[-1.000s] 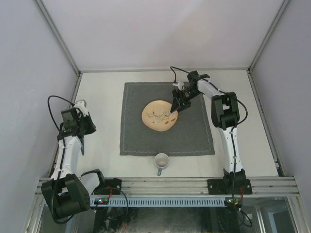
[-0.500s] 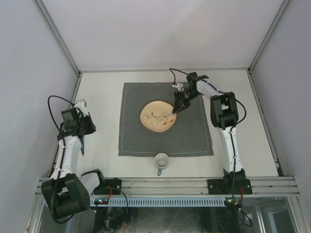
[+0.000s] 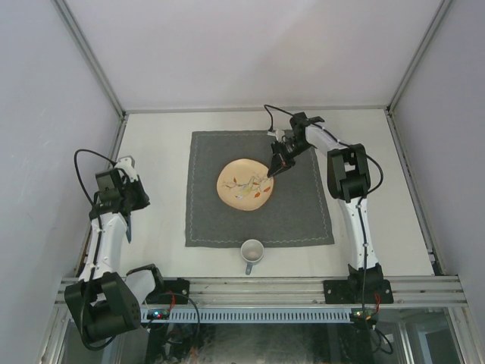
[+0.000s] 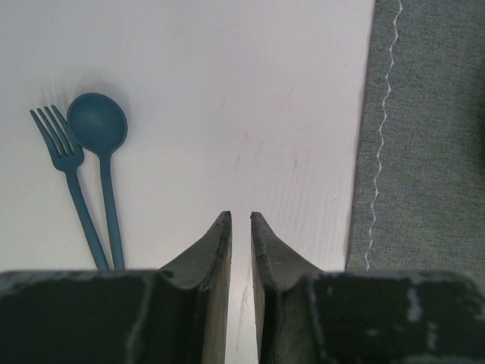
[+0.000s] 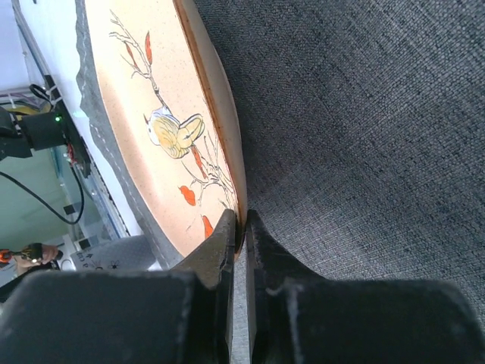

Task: Set the dinner table for one person
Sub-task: Pick up the plate from the napkin.

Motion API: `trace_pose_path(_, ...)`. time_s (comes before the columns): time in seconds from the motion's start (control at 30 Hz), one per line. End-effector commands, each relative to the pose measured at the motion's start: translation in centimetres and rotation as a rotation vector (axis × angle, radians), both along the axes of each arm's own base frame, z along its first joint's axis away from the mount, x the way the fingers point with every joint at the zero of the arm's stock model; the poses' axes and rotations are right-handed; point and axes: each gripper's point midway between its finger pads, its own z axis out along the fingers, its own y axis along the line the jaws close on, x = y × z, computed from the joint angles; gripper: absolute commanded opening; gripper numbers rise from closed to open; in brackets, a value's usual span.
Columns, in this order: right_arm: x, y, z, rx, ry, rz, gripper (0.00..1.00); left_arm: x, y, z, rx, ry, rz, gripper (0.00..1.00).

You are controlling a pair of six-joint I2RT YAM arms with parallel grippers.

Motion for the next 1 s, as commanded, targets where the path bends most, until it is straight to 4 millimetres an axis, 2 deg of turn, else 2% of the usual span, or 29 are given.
trace_pose_path(0.0,1.4,0.2,6.3,0.109,-0.096,-0.028,0.00,1.1,0.7,2.7,0.031,-0.073,0.001,0.20)
trace_pose_path(0.1,2.0,-0.5,9.8,0.158,-0.119,-0.105,0.00,1.3,0.7,2.7,0.028,-0.074,0.001,0.20)
trace_pose_path(0.2,2.7,-1.1,12.1,0.195,-0.131,-0.200,0.00,1.4,0.6,2.8,0.022,-0.075,0.000,0.20)
trace_pose_path(0.23,2.6,-1.3,11.9,0.195,-0.113,-0.238,0.00,1.5,0.6,2.9,0.020,-0.076,-0.003,0.20)
trace_pose_path(0.27,2.8,-1.3,12.8,0.203,-0.129,-0.272,0.00,1.5,0.6,2.9,0.020,-0.077,-0.003,0.20)
trace_pose_path(0.33,2.5,-1.6,12.2,0.189,-0.104,-0.357,0.00,1.6,0.5,3.0,0.018,-0.080,-0.004,0.20)
trace_pose_path(0.43,2.2,-1.2,12.6,0.210,-0.090,-0.456,0.00,1.5,0.6,2.9,0.021,-0.076,-0.001,0.20)
trace_pose_path(0.67,1.1,0.9,14.3,0.164,-0.092,-0.555,0.00,1.0,0.9,3.0,0.044,-0.070,0.005,0.20)
trace_pose_path(0.87,-1.0,2.8,15.2,0.124,-0.103,-0.578,0.00,0.9,1.0,2.8,0.046,-0.064,0.008,0.20)
trace_pose_path(0.97,-1.7,3.1,16.8,0.140,-0.135,-0.599,0.00,0.9,1.0,2.6,0.045,-0.059,0.009,0.20)
